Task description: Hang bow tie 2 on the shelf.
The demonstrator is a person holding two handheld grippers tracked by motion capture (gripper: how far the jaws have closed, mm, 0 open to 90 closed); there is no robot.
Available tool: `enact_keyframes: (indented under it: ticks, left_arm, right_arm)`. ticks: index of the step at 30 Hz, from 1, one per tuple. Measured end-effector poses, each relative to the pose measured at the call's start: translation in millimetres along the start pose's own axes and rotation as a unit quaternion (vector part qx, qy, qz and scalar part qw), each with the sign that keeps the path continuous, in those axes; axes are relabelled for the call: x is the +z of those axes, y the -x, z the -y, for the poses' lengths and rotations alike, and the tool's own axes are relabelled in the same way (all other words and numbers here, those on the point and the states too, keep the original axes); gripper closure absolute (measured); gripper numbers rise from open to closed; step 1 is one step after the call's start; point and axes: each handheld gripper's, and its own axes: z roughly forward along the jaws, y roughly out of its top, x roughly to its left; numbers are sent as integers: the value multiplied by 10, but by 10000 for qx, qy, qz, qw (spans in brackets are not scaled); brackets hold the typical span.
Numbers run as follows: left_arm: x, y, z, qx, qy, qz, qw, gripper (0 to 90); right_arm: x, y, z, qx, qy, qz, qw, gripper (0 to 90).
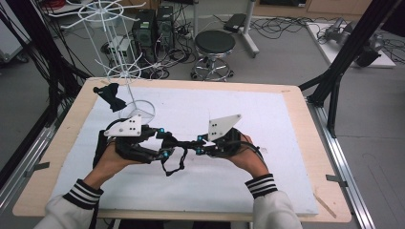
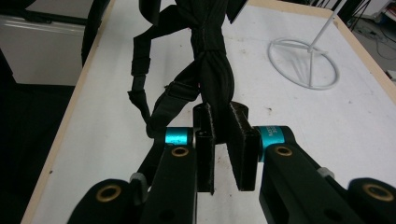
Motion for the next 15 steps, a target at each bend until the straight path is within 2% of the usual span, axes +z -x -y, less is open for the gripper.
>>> enact_keyframes:
  ticks: [2,3,4,6,11,15]
  left_arm:
    - [-1,4,-2,4,-39,-56,10000,521]
    - [-1,5,1,6,-50,-10,10000,585]
    - [-2,5,2,12,-52,25,10000,612]
    - [-2,6,0,-28,-46,-1,10000,626]
    - [-9,-6,4,-91,-59,14,9999,751]
    - [-4,-2,2,-122,-128,-29,9998,808]
  right_arm:
    - [9,-1,-1,-26,-17,1,10000,822]
    - [13,-3,-1,-23,-20,3,10000,822]
    - [16,-3,-1,-25,-24,4,10000,822]
    - [21,-2,-2,-47,-30,-9,10000,822]
    - [25,-6,0,-58,-73,4,10000,822]
    - [32,-4,0,-85,-94,5,9999,821]
